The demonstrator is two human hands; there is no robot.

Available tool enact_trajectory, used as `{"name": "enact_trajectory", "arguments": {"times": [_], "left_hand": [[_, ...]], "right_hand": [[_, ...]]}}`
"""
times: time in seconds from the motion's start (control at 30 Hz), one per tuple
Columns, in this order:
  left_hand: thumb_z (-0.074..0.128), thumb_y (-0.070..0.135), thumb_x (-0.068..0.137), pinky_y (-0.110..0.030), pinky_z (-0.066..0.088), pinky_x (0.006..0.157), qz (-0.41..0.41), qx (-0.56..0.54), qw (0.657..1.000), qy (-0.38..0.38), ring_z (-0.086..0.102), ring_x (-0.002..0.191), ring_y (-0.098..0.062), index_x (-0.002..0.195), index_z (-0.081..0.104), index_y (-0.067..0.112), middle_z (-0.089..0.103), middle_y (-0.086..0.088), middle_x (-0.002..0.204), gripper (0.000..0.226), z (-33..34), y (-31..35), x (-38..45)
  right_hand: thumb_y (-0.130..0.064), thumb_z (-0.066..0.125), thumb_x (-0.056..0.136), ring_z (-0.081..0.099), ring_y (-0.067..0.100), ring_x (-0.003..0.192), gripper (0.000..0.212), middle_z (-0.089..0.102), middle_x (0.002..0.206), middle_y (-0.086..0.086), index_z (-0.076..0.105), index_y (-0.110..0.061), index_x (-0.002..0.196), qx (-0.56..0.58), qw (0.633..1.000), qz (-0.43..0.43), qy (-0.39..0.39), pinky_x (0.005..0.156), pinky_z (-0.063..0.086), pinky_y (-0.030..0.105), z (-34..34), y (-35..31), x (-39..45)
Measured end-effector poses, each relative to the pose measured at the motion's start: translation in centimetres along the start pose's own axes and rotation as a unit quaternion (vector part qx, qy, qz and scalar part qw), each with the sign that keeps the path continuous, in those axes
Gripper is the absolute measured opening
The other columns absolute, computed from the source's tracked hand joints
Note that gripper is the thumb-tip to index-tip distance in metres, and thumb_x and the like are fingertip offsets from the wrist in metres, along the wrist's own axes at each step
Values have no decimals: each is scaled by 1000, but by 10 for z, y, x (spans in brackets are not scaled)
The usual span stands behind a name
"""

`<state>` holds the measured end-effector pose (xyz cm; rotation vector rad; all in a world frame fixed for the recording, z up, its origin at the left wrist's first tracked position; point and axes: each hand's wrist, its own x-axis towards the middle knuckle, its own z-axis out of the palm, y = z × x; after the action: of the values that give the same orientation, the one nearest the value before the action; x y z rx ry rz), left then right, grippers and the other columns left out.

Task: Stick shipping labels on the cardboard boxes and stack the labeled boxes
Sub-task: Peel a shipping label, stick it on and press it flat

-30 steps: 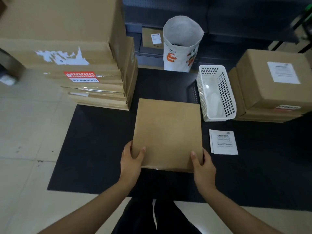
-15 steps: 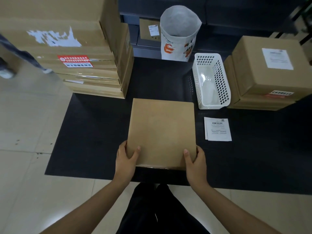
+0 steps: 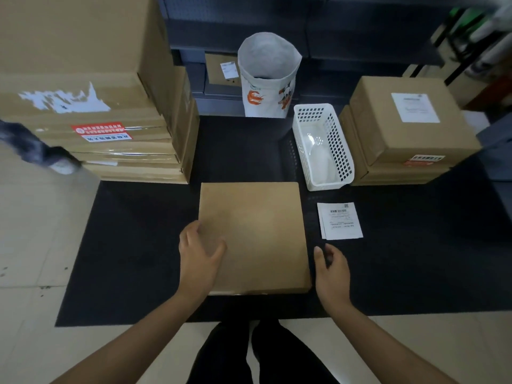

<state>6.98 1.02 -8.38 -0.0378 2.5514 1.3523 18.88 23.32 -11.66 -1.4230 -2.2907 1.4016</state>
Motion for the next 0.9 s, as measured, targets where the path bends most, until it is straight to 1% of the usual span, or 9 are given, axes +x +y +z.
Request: {"name": "enact_trajectory", "arguments": {"times": [0.13,0.23,0.33,0.4,0.57,0.67,0.73,0.8,0.9], "left_hand": [[63,22,87,-24,28,101,90,69,993,-33,35,125,-13,137,38,18,35,1,139,56,29,38,13],[60,25,89,-20,23,104,132,105,982,-86,31,129,-10,136,40,18,36,3,140,51,64,65,22],[61,21,87,-22,21,107,183,164,964,-104,36,127,-16,128,49,14,45,-1,132,43,106,88,26],[62,19,86,-23,22,107,201,182,956,-114,41,123,-20,124,53,12,49,-3,126,39,132,100,25],[62,23,86,-28,30,107,227,230,937,-132,44,121,-18,122,55,14,52,-1,124,38,181,119,23],[60,25,88,-32,36,107,220,253,930,-150,46,119,-15,123,55,15,53,0,123,37,198,126,22],[59,26,89,-28,38,104,210,262,929,-153,47,116,-13,122,55,16,53,2,121,35,204,128,22],[58,25,89,-27,39,102,205,263,930,-154,49,112,-12,121,56,16,54,2,119,33,208,127,22],[57,23,90,-28,40,100,207,265,926,-170,50,111,-13,120,57,16,54,3,118,31,208,127,24]], "right_hand": [[-23,58,94,53,24,117,40,49,131,12,51,-7,130,-34,998,14,56,101,46,42,-29,2,42],[-21,59,93,51,29,119,40,45,133,14,52,-6,130,-65,995,35,68,100,46,42,-47,5,78],[-22,62,92,46,29,122,43,44,134,14,51,-6,130,-107,992,42,47,96,45,38,-59,8,107],[-26,64,90,43,30,124,50,41,136,15,47,-5,132,-135,989,46,26,97,45,41,-64,9,121],[-33,70,85,42,31,121,57,44,131,15,46,-5,129,-173,983,64,-26,96,45,43,-70,22,146],[-32,69,85,48,30,113,45,51,122,13,51,-7,117,-209,975,64,-48,91,47,41,-70,29,151],[-27,68,86,54,27,104,32,56,114,11,53,-8,107,-197,977,64,-55,85,50,40,-72,33,151],[-22,65,87,57,23,94,19,59,106,8,52,-12,97,-178,980,71,-49,74,51,35,-74,34,151],[-21,61,89,58,17,80,10,63,97,5,54,-16,89,-139,985,100,-36,59,44,28,-82,30,148]]}}
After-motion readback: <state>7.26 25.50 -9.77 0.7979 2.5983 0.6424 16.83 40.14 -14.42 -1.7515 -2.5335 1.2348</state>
